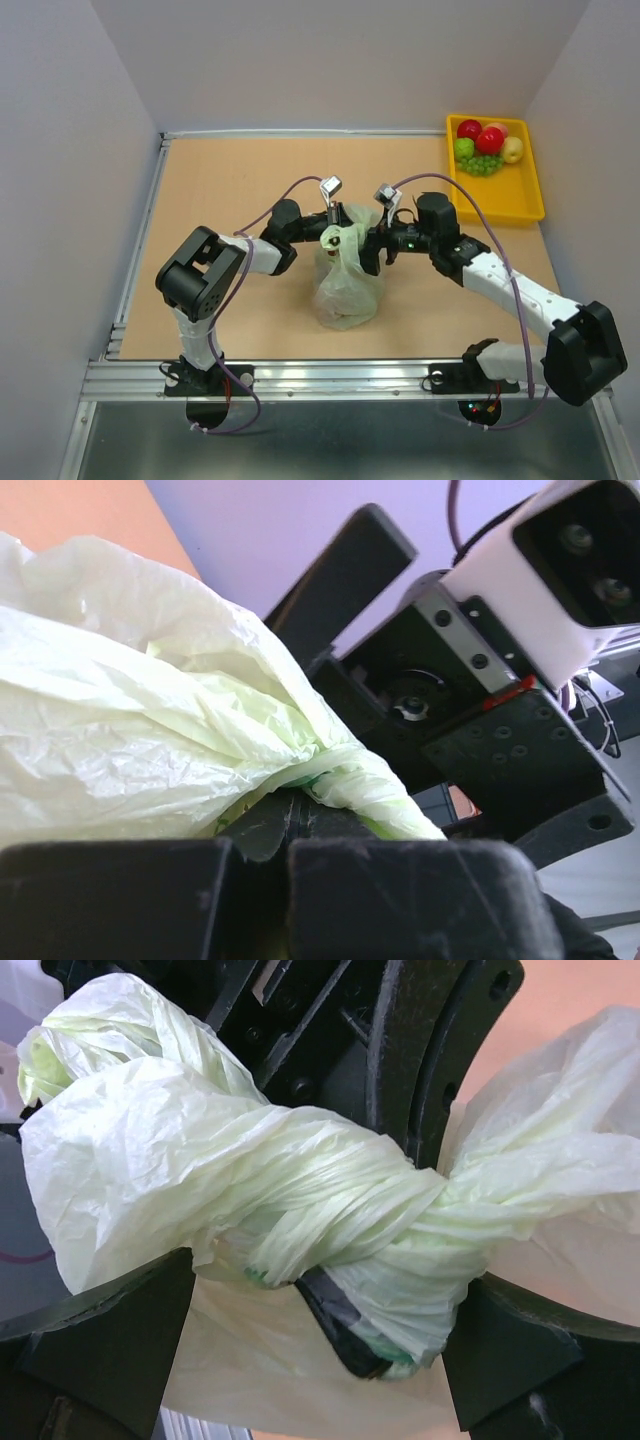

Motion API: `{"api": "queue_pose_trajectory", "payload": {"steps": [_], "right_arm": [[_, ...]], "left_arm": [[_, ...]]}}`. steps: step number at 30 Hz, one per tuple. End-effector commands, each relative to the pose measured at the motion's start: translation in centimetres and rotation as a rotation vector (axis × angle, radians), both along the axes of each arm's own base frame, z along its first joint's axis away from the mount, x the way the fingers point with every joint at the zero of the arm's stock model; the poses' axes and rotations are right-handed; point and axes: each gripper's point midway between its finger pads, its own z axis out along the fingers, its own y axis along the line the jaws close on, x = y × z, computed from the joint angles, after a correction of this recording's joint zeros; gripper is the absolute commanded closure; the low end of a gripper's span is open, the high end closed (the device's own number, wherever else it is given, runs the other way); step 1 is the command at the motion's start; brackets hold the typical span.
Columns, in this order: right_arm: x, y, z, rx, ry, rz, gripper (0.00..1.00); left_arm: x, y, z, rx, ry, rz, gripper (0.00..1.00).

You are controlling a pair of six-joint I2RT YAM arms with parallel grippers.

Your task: Place the fake fruits into the plastic bag and tie a complex knot

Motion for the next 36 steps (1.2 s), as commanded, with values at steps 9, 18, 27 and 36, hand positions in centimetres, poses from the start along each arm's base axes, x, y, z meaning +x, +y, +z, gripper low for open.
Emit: {"api": "queue_pose_trajectory", "payload": {"steps": [9, 18, 27, 36], "right_arm": [[-2.3, -3.0, 2.5, -0.109, 0.071, -0.113, 0.00], [-2.0, -3.1, 3.1, -0.113, 0.106, -0.119, 0.07], [-0.7, -0.8, 3.4, -0.059, 0.092, -0.028, 0.36], [1.8, 0.5, 3.5, -0.057, 0.038, -0.008, 0.35]], "left_arm": [[-0.9, 0.8, 5.6, -0.194, -0.271, 0.012, 0.99], [-1.0, 0.7, 5.5, -0.189, -0.267, 0.006, 1.00], [-1.3, 0.5, 5.5, -0.197, -0.266, -0.009, 1.00], [-2.9, 0.1, 5.3, -0.209, -0.261, -0.056, 1.00]]}}
